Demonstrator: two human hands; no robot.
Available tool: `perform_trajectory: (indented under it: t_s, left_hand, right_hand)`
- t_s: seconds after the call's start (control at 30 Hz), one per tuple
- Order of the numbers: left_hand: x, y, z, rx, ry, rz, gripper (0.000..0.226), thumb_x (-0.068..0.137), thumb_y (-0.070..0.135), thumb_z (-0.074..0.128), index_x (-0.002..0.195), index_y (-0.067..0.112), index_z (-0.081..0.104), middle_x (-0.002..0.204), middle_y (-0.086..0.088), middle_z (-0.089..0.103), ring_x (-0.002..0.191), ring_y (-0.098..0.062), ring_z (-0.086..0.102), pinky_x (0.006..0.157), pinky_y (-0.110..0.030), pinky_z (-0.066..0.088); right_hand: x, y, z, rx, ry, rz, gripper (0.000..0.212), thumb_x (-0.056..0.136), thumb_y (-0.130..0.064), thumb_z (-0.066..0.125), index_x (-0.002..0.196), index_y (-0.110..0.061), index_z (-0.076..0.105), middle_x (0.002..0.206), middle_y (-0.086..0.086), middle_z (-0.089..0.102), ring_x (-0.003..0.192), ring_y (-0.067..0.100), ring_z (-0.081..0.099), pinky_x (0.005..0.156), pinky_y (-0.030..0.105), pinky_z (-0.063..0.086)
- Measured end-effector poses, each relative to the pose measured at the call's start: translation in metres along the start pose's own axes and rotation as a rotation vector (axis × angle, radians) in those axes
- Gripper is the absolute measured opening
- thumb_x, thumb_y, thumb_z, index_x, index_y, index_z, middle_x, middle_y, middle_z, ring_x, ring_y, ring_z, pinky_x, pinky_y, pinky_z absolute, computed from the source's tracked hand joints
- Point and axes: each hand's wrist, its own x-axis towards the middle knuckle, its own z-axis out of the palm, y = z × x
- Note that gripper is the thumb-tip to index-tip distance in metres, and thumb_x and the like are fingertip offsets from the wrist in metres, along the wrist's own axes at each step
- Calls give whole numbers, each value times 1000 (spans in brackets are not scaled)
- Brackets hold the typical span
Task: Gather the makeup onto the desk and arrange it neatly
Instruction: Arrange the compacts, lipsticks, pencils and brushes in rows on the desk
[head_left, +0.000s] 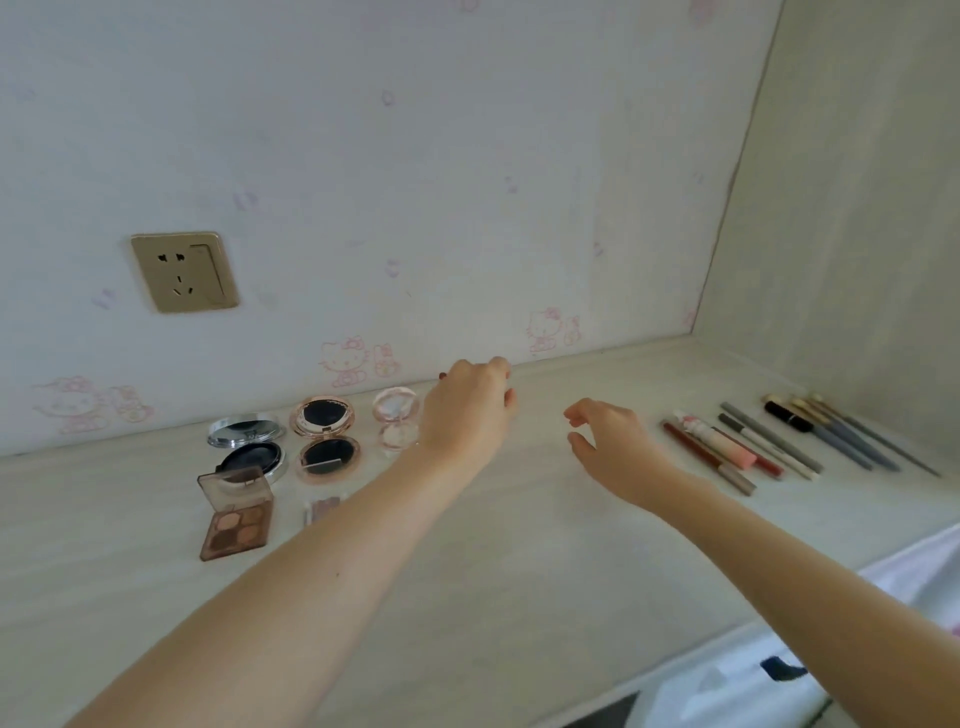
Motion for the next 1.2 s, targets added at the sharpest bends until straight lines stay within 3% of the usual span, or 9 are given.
perform_trajectory:
  t_s: [0.07, 0.2, 0.37, 0.6, 0.73, 0.83, 0.93, 1.07, 1.2]
  left_hand:
    - [-7, 18, 12, -36, -39, 46, 26, 91, 26, 49, 113, 20, 62, 101, -7, 66, 96, -30, 62, 87, -43, 48]
    - [-13, 53, 45, -68, -118, 168, 24, 91, 27, 46, 108, 18, 61, 97, -6, 67, 98, -29, 59, 74, -38, 52]
    - [-9, 101, 87, -108, -211, 275, 25, 92, 25, 47, 110, 18, 62, 103, -6, 69, 105, -29, 57, 79, -38, 50]
    - [27, 169, 138, -160, -313, 396, 25, 94, 22, 46, 110, 14, 63, 105, -10, 65, 105, -30, 54, 83, -40, 49]
    - [53, 199, 169, -209, -413, 407, 22, 96, 22, 45, 107, 17, 63, 104, -7, 62, 98, -28, 58, 79, -39, 50]
    - [71, 219, 195, -233, -516, 366, 27, 97, 25, 46, 120, 18, 58, 118, -10, 56, 101, -29, 59, 82, -37, 51]
    - [86, 235, 218, -188, -580, 329, 35, 98, 24, 44, 130, 13, 49, 126, -14, 50, 112, -31, 51, 90, -39, 47]
    - [101, 244, 244, -190, -651, 277, 39, 97, 22, 43, 134, 10, 44, 132, -18, 50, 127, -34, 37, 98, -40, 38]
    - [108, 245, 256, -256, -636, 250, 35, 95, 22, 43, 129, 18, 54, 128, -16, 55, 119, -33, 48, 97, -39, 43]
  right_hand:
    - [-15, 13, -14, -59, 38, 1, 31, 95, -24, 48, 125, -17, 53, 123, -2, 61, 113, 19, 55, 91, 32, 46]
    - [-41, 47, -38, -147, 72, 30, 30, 95, -27, 47, 124, -20, 53, 120, -5, 62, 112, 18, 54, 87, 32, 48]
    - [-66, 102, -61, -181, 90, 113, 29, 95, -28, 46, 121, -23, 56, 117, 0, 63, 103, 22, 58, 76, 28, 44]
    - [-70, 181, -93, -189, 97, 310, 28, 95, -26, 43, 118, -20, 58, 110, 1, 65, 95, 21, 61, 82, 37, 53]
    - [-58, 218, -101, -218, 108, 412, 25, 94, -23, 45, 114, -17, 58, 103, 6, 64, 89, 28, 60, 78, 41, 53]
    - [-45, 240, -97, -253, 106, 460, 20, 93, -24, 46, 106, -15, 58, 97, 7, 61, 83, 29, 57, 71, 41, 53]
    - [-27, 255, -90, -257, 107, 504, 21, 93, -27, 50, 107, -12, 56, 100, 10, 59, 88, 31, 55, 70, 37, 49]
    - [-7, 266, -83, -265, 102, 477, 25, 94, -31, 53, 111, -12, 57, 106, 10, 59, 97, 32, 56, 80, 40, 50]
    - [-1, 274, -82, -303, 93, 448, 20, 93, -33, 54, 101, -16, 58, 102, 7, 55, 100, 30, 52, 76, 36, 45]
